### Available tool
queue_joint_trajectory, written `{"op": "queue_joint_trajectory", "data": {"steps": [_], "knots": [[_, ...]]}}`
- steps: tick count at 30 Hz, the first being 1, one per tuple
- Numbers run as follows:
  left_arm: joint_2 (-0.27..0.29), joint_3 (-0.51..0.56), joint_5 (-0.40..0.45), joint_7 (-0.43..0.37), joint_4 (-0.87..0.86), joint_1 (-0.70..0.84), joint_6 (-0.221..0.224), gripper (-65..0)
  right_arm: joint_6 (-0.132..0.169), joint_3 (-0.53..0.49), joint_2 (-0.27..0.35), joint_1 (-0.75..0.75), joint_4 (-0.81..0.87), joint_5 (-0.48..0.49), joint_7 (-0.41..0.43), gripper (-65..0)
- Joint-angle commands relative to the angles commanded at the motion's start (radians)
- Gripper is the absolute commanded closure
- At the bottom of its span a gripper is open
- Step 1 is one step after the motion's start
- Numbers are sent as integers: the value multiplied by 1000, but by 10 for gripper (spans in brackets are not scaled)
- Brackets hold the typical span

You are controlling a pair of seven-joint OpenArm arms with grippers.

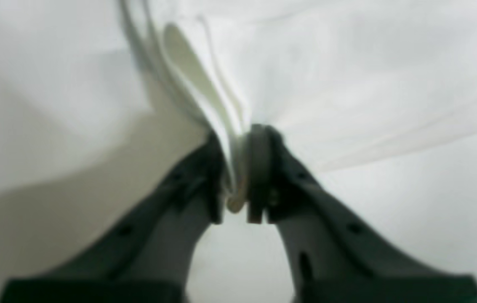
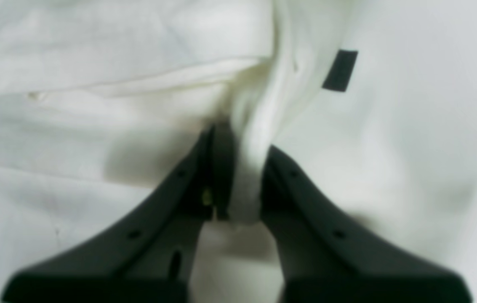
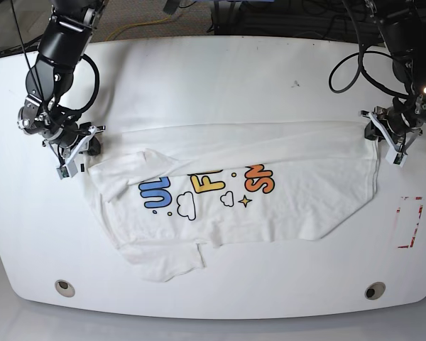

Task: Fold the T-shirt properly
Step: 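Regrasp the folded edge with both grippers and smooth it flat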

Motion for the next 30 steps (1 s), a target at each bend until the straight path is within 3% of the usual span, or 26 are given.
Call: {"op": "queue_joint_trajectory", "data": {"steps": [6,12,19,21,24,25,27,30], "knots": [[0,-49,0,14,172,132,0,-43,0,57,-8,-147,181,0,-81,0],[0,-72,2,14,295,264,0,-43,0,144,-66,-288,358,0,-170,0],[3,-91,0,14,347,362,0,-46,0,175,-118,-410,462,0,-181,-3],[5,-86,0,14,348,365,0,-76,0,178,-133,-419,480,0,-181,-90],[6,-92,-2,14,348,361,0,-240,0,178,-141,-419,519,0,-181,-333],[6,-92,-2,14,350,361,0,-278,0,178,-141,-419,532,0,-181,-387],[6,-94,-3,14,373,358,0,-340,0,178,-141,-416,569,0,-181,-458],[6,-126,-3,15,439,350,0,-368,0,178,-141,-410,609,0,-181,-465]]}}
